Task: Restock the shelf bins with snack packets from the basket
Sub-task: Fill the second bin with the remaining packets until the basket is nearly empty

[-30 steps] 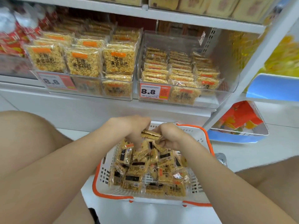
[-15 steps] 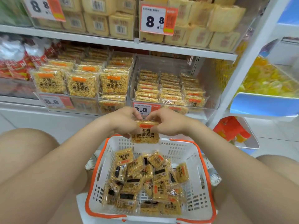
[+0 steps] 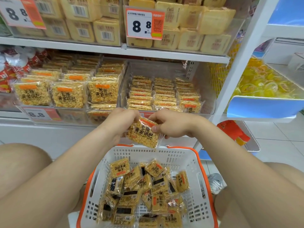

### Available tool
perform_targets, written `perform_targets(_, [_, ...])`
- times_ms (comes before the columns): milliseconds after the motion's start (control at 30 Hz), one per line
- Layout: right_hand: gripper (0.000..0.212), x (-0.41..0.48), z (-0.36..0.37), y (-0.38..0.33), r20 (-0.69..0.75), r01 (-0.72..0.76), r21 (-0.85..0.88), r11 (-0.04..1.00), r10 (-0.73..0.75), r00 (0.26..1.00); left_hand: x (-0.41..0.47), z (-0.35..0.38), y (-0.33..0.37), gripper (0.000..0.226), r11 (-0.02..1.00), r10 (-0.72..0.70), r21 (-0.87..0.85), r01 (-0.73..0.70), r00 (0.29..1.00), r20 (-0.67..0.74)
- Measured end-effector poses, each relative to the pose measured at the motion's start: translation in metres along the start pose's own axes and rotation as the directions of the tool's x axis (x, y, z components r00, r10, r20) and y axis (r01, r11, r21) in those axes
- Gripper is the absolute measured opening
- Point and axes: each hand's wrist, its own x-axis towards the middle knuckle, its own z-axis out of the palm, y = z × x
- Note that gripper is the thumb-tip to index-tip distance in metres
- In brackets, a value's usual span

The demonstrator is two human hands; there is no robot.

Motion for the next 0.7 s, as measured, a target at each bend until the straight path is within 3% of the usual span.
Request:
perform_targets(100, [0.028,-0.005,-0.004,-0.002,-0.033,-0.048,0.024,0.999,0.049,0.998,-0.001,0.007,0.002,0.055,0.999,0.050,-0.013,-0.049,0.998,0.030])
perform_targets(233, [0.035,-0.017,-0.016,-0.005,-0.224,-0.056,-0.033,0.998,0.048,0.973,-0.002,0.024,0.013,0.022,0.982,0.181,-0.052,-0.179,0.983,0.037])
perform_targets(400, [0.031,-0.031,-0.049,0.013,-0.359,-0.106,-0.026,0.994,0.090,0.929,0.001,0.053,0.025,0.020,0.916,0.402,0.009,-0.402,0.916,0.003])
perform_targets(467, [0.033,-0.037,-0.064,0.025,-0.471,-0.136,0.011,0.991,0.125,0.873,0.004,0.063,0.027,0.028,0.875,0.477,0.099,-0.473,0.879,-0.014])
perform_targets(567, [0.035,-0.044,-0.079,0.042,-0.645,-0.265,0.011,0.964,0.209,0.735,0.009,0.073,0.029,0.033,0.788,0.562,0.282,-0.547,0.826,0.032])
perform_targets(633, [0.028,-0.047,-0.084,0.050,-0.701,-0.332,-0.019,0.943,0.224,0.677,0.012,0.079,0.029,0.037,0.653,0.599,0.481,-0.585,0.788,0.144])
perform_targets(700, [0.028,-0.047,-0.084,0.053,-0.714,-0.371,-0.070,0.926,0.213,0.667,0.012,0.084,0.028,0.045,0.484,0.587,0.645,-0.592,0.766,0.262])
